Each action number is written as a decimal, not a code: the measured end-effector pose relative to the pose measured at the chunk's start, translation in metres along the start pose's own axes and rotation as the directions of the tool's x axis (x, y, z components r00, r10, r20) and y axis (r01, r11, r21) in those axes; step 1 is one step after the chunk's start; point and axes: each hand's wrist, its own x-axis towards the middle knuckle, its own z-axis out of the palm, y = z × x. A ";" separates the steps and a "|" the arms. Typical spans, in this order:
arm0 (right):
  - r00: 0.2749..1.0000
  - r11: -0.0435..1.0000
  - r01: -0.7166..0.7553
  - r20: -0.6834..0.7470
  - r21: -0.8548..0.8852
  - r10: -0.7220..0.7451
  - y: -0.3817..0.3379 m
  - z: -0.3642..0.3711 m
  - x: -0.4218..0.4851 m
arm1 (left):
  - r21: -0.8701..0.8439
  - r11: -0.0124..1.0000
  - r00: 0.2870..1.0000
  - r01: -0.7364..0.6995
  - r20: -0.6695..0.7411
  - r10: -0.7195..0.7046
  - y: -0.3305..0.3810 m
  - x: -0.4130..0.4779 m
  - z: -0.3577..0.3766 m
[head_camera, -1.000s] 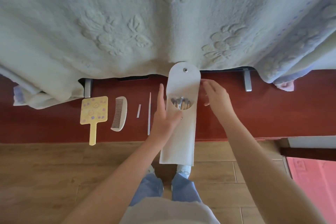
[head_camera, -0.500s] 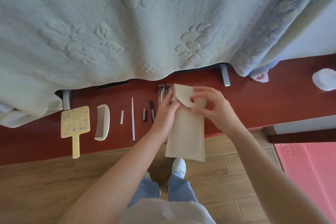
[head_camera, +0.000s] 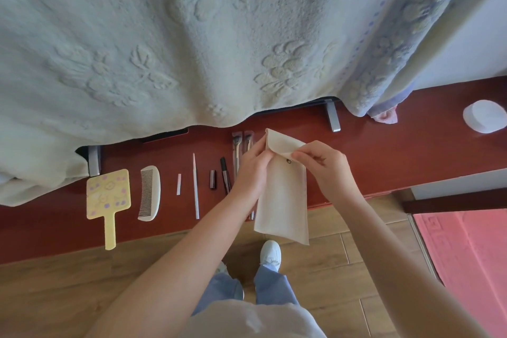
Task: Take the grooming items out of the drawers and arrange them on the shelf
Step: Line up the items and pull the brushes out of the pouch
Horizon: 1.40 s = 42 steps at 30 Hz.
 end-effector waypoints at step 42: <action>0.952 0.891 -0.304 -0.147 -0.337 0.269 0.058 0.032 0.015 | 0.695 0.718 0.992 -0.038 -0.061 0.111 -0.048 0.014 0.009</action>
